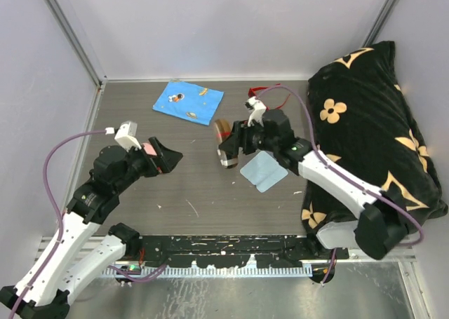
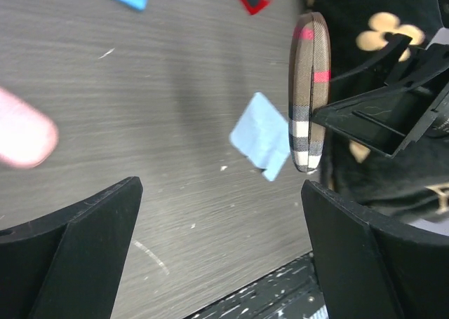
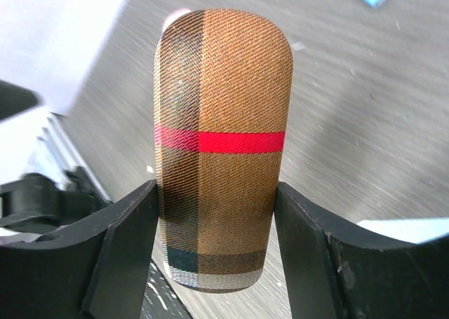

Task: Organize the sunglasses
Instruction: Pick up the sunglasses case from the center of the board.

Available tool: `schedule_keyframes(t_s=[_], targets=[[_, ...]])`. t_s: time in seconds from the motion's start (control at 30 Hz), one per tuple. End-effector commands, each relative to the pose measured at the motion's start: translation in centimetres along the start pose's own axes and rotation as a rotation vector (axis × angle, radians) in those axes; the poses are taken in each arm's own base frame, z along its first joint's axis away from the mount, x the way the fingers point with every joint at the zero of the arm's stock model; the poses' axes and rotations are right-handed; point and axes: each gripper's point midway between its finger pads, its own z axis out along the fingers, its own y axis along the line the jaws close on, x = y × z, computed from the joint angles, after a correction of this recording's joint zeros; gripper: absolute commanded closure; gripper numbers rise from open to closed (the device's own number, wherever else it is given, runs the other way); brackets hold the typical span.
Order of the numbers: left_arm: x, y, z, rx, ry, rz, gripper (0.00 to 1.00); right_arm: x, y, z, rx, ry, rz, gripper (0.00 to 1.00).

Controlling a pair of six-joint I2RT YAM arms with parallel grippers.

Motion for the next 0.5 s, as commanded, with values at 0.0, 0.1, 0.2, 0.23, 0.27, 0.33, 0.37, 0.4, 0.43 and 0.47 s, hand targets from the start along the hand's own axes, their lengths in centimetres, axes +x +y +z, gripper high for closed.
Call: schedule_keyframes(t_s=[0.0,0.1,0.2,0.23,0.27,0.33,0.37,0.4,0.43,0.47], targets=[[-3.1,-6.6,-0.3,0.313,-0.083,0.018,0.01,-6.5,6.5,-4.7,-0.289,-0.267,-0.015,0.99],[-4.3,-9.3,-0.9,0.442,-0.123,0.029,0.02,-8.6,9.0,-7.4,-0.395,-0.369,-0.048,0.99],[-5.3,-11.7,-1.4,0.555,-0.141,0.037,0.02,-10.1,11.1,-9.8,-0.48,-0.44,-0.072,0.99],[-5.6,-12.3,-1.5,0.586,-0.139,0.039,0.02,-10.5,11.7,-10.5,-0.505,-0.459,-0.082,0.99],[-5.8,-13.0,-1.8,0.618,-0.142,0.039,0.02,-10.9,12.3,-11.1,-0.532,-0.474,-0.09,0.99],[-6.3,-14.4,-2.6,0.695,-0.155,0.039,0.02,-11.2,13.5,-12.2,-0.586,-0.49,-0.108,1.0],[-6.7,-15.1,-3.1,0.734,-0.168,0.041,0.02,-11.4,14.0,-12.7,-0.606,-0.499,-0.118,0.99],[-6.8,-15.6,-3.5,0.769,-0.174,0.044,0.02,-11.5,14.3,-13.1,-0.62,-0.506,-0.125,0.99],[-7.0,-16.1,-3.9,0.795,-0.179,0.047,0.02,-11.7,14.6,-13.5,-0.634,-0.513,-0.131,0.99],[-7.1,-16.5,-4.2,0.82,-0.18,0.053,0.02,-11.7,14.9,-13.7,-0.648,-0.514,-0.135,1.0]])
